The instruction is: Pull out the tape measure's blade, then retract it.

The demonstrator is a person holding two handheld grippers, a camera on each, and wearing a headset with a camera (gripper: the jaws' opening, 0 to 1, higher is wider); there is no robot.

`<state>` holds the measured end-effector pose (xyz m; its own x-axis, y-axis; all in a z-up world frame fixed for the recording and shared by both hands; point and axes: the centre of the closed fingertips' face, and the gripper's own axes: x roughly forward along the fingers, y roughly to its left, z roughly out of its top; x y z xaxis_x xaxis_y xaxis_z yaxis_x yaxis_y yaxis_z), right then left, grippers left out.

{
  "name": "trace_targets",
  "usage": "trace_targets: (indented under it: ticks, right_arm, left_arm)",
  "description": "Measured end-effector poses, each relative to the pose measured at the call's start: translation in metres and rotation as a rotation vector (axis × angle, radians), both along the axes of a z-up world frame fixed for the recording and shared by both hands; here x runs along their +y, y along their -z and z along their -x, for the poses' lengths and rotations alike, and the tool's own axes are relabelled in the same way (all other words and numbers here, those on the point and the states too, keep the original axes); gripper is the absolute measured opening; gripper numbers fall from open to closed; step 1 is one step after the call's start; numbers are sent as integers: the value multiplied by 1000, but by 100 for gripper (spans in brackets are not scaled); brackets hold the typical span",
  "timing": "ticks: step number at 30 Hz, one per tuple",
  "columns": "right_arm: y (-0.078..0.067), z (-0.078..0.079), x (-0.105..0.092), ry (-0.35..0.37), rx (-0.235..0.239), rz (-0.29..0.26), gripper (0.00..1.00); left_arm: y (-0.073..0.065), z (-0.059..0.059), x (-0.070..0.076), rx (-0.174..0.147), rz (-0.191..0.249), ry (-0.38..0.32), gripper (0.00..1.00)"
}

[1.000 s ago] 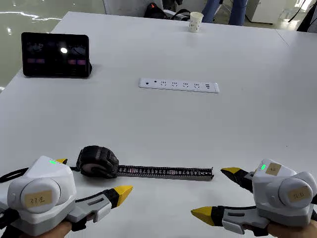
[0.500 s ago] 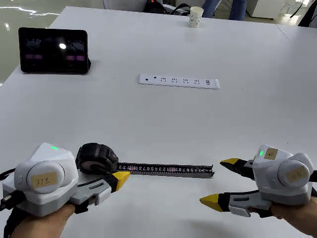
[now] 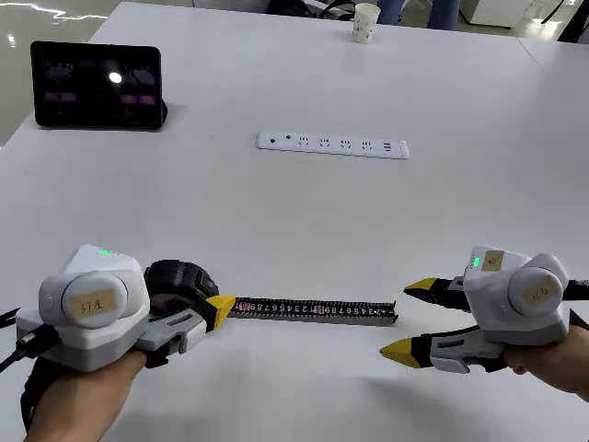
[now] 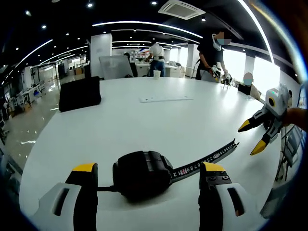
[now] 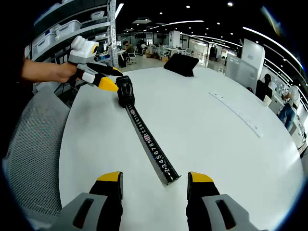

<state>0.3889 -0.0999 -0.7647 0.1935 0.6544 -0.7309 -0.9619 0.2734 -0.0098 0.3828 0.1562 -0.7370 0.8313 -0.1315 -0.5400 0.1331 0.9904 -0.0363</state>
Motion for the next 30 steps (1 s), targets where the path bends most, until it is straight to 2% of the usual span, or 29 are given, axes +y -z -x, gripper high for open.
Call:
trace_targets:
  ticks: [13,19,30]
  right_arm:
    - [14,-12,-3,-105,9,63,44]
    - [22,-19,-4,-158,13,93,40]
    - [32,-22,-5,-242,20,145,31]
  left_arm:
    - [13,-6,5,49,6,-49,76]
    - [15,-8,6,60,15,-75,71]
    - [21,-9,8,82,29,-123,63]
